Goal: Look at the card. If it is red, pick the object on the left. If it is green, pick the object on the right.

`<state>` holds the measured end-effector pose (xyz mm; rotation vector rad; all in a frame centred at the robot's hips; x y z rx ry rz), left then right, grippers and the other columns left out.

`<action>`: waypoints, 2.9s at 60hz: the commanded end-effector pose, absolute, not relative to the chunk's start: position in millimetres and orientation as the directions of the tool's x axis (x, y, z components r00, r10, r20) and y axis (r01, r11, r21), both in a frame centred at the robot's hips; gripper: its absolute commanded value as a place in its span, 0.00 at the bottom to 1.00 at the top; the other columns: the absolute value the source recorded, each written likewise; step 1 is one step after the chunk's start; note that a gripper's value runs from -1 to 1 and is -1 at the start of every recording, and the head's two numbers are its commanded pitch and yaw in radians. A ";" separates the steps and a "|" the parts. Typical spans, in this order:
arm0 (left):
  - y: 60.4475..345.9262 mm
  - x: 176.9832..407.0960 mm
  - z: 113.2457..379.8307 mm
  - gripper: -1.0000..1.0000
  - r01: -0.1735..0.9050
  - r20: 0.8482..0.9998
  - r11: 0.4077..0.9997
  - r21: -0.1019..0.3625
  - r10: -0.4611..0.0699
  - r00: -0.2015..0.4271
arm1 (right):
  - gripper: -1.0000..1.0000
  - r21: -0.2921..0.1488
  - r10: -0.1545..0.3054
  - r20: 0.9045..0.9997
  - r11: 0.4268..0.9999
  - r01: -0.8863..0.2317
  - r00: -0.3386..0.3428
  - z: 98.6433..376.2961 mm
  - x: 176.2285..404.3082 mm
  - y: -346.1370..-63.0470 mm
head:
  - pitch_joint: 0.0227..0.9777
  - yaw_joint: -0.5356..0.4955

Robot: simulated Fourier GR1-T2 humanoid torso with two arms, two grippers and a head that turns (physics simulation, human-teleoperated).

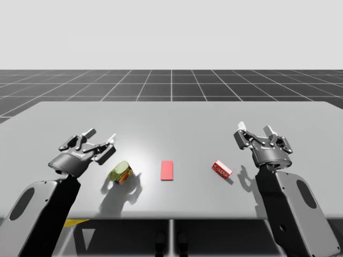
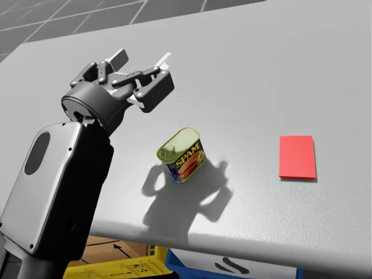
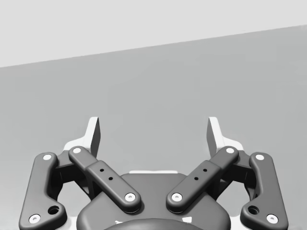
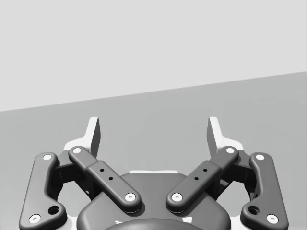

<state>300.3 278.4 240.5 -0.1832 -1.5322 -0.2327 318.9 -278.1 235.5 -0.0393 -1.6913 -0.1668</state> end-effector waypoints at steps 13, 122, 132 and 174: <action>297.2 217.2 232.8 0.00 0.505 0.985 0.862 0.048 -0.124 0.117 | 0.00 0.090 -0.075 0.990 0.988 0.125 -0.121 233.8 318.9 -276.8 | 0.88 0.87; 267.8 251.2 131.6 1.00 0.545 0.920 0.838 -0.025 -0.193 0.341 | 0.00 0.105 -0.088 0.987 0.987 0.122 -0.136 236.3 317.3 -277.7 | 0.65 0.87; 266.3 250.1 131.0 1.00 0.553 0.919 0.833 -0.023 -0.200 0.339 | 0.00 0.108 -0.091 0.987 0.987 0.121 -0.133 236.3 316.9 -277.7 | 0.50 0.89; 241.6 264.1 251.1 1.00 0.559 0.975 0.815 0.149 -0.216 0.054 | 0.00 0.108 -0.093 0.988 0.987 0.118 -0.126 237.2 316.8 -278.5 | 0.45 0.91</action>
